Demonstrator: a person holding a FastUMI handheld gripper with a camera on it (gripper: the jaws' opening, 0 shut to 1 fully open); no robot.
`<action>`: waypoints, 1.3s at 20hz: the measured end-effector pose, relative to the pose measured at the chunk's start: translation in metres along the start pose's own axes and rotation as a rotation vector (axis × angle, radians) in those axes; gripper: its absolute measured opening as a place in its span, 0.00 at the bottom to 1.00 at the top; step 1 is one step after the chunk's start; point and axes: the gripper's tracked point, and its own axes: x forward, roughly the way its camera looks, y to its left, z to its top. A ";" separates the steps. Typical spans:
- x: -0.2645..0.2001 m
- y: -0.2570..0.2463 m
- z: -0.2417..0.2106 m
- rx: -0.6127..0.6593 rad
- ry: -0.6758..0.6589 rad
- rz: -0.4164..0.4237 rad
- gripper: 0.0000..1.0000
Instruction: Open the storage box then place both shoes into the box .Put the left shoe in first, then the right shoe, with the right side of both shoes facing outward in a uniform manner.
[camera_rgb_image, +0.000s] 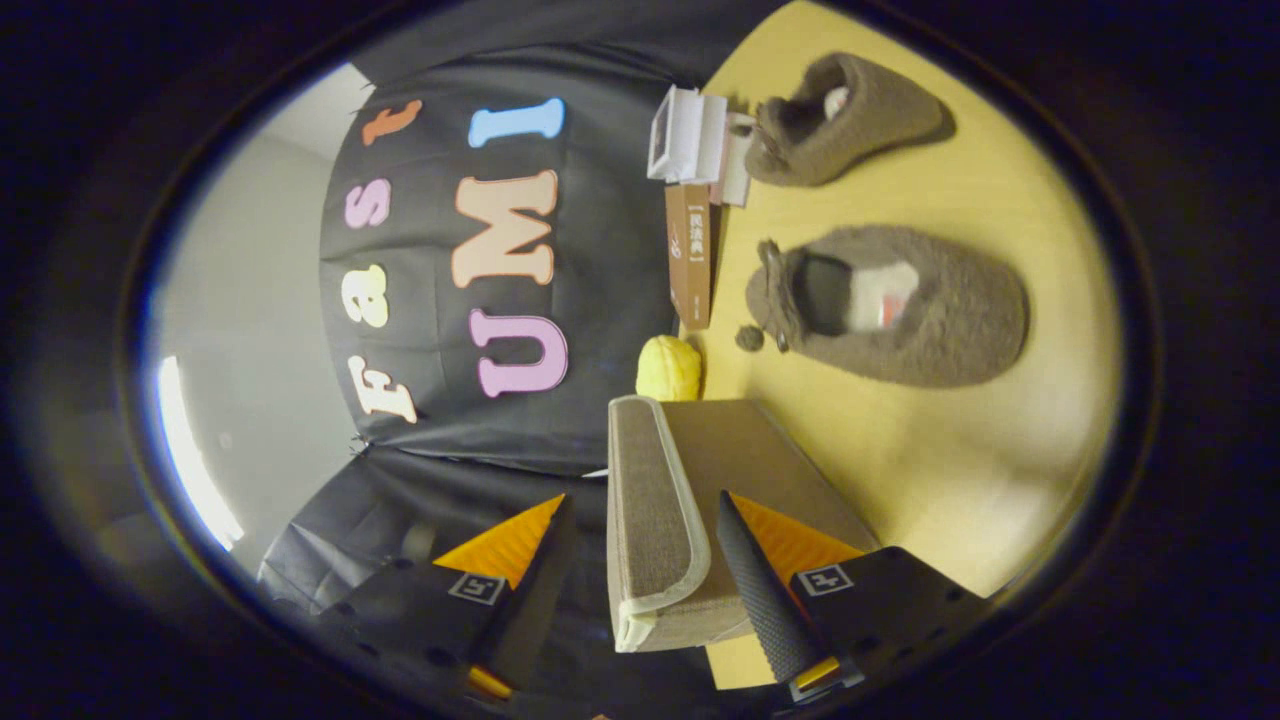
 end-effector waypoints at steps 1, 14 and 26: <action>0.003 -0.006 -0.002 0.021 -0.002 0.001 0.89; 0.032 0.001 -0.010 0.206 -0.020 0.144 0.68; 0.033 0.011 0.008 0.130 -0.054 0.120 0.23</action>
